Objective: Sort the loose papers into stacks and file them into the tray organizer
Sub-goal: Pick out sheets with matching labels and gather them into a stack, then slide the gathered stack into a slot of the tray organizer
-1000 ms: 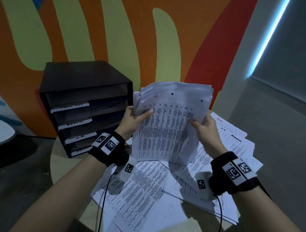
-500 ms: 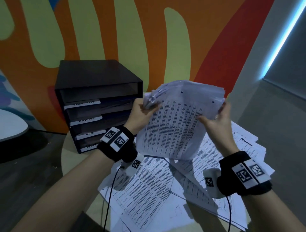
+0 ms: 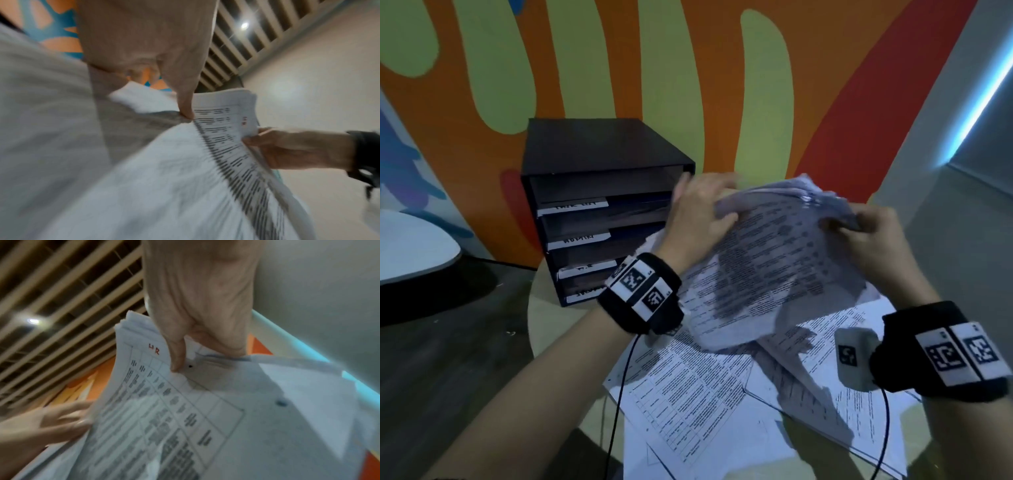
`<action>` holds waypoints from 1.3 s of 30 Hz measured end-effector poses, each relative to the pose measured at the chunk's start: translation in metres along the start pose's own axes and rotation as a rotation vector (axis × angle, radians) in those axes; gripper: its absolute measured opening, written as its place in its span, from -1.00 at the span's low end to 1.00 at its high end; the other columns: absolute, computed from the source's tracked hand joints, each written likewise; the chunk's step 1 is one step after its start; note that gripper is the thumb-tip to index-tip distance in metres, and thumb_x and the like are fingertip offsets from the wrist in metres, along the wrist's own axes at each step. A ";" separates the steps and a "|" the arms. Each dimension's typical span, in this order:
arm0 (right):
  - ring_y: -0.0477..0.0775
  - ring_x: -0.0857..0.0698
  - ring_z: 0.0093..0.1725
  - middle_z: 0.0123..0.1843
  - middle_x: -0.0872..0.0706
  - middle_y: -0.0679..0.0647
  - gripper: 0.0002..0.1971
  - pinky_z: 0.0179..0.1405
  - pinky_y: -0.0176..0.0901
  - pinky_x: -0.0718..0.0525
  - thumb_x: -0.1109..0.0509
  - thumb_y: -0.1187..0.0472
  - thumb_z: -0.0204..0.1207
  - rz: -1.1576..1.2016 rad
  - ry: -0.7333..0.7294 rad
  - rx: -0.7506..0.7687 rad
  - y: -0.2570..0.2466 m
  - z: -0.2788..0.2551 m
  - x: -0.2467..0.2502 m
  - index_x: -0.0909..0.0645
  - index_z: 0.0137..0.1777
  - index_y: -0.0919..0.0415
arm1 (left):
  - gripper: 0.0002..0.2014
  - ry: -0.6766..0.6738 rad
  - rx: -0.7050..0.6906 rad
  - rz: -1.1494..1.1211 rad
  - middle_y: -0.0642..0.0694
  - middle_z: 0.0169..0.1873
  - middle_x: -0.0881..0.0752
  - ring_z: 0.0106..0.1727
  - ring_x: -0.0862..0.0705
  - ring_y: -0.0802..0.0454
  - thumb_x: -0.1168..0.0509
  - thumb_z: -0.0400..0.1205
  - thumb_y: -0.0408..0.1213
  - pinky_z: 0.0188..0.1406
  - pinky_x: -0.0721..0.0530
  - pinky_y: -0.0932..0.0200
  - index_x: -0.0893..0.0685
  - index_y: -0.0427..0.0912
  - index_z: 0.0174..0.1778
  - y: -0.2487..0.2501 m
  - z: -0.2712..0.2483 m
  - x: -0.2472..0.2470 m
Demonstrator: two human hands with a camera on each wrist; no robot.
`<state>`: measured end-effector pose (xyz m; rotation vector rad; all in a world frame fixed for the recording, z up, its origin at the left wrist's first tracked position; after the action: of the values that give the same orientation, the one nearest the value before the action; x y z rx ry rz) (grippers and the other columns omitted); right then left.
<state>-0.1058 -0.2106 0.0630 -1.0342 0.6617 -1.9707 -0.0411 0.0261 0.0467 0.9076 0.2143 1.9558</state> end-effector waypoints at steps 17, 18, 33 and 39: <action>0.20 -0.81 0.07 0.09 -0.83 0.18 -0.36 0.05 0.07 -0.79 -0.73 0.15 0.07 0.437 -0.078 -0.472 0.084 -0.057 -0.029 -0.71 0.19 0.33 | -0.69 -0.054 0.616 -0.916 -0.19 0.01 -0.83 0.07 -0.81 -0.09 -0.44 0.49 -0.54 0.04 -0.76 0.05 -0.69 -0.40 0.16 -0.072 -0.062 -0.001; 0.25 -0.80 0.07 0.05 -0.84 0.18 -0.38 0.05 0.10 -0.78 -0.73 0.14 0.05 0.426 -0.080 -0.515 0.088 -0.060 -0.034 -0.71 0.14 0.34 | -0.68 -0.084 0.645 -0.910 -0.21 0.05 -0.82 0.10 -0.80 -0.10 -0.42 0.52 -0.57 0.08 -0.74 0.04 -0.67 -0.41 0.20 -0.074 -0.068 -0.006; 0.19 -0.77 0.12 0.11 -0.80 0.17 -0.70 0.16 0.38 -0.69 -0.52 0.40 0.45 0.280 -0.178 -0.408 0.072 -0.046 -0.048 -0.70 0.15 0.14 | -0.69 -0.141 0.613 -0.829 -0.21 0.09 -0.81 0.15 -0.78 -0.10 -0.46 0.50 -0.54 0.18 -0.75 -0.01 -0.70 -0.29 0.16 -0.090 -0.063 0.001; 0.26 -0.71 -0.05 0.06 -0.76 0.41 -0.85 0.01 0.09 -0.67 -0.43 0.51 0.49 0.330 -0.084 -0.489 0.056 -0.042 -0.043 -0.68 0.05 0.51 | -0.73 -0.066 0.483 -0.239 -0.14 0.19 -0.75 0.20 -0.71 -0.04 -0.26 0.73 -0.24 0.21 -0.65 0.05 -0.67 -0.27 0.28 -0.109 -0.071 0.026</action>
<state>-0.1033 -0.2019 -0.0191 -1.1935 1.2211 -1.5028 -0.0221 0.1211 -0.0437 1.1916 0.7448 1.6743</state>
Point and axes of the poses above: each hand's wrist, its own z-axis towards the middle knuckle, its own x-axis out of the back of the hand, y = z × x, the point moved 2 cm from there along z, towards the middle knuckle
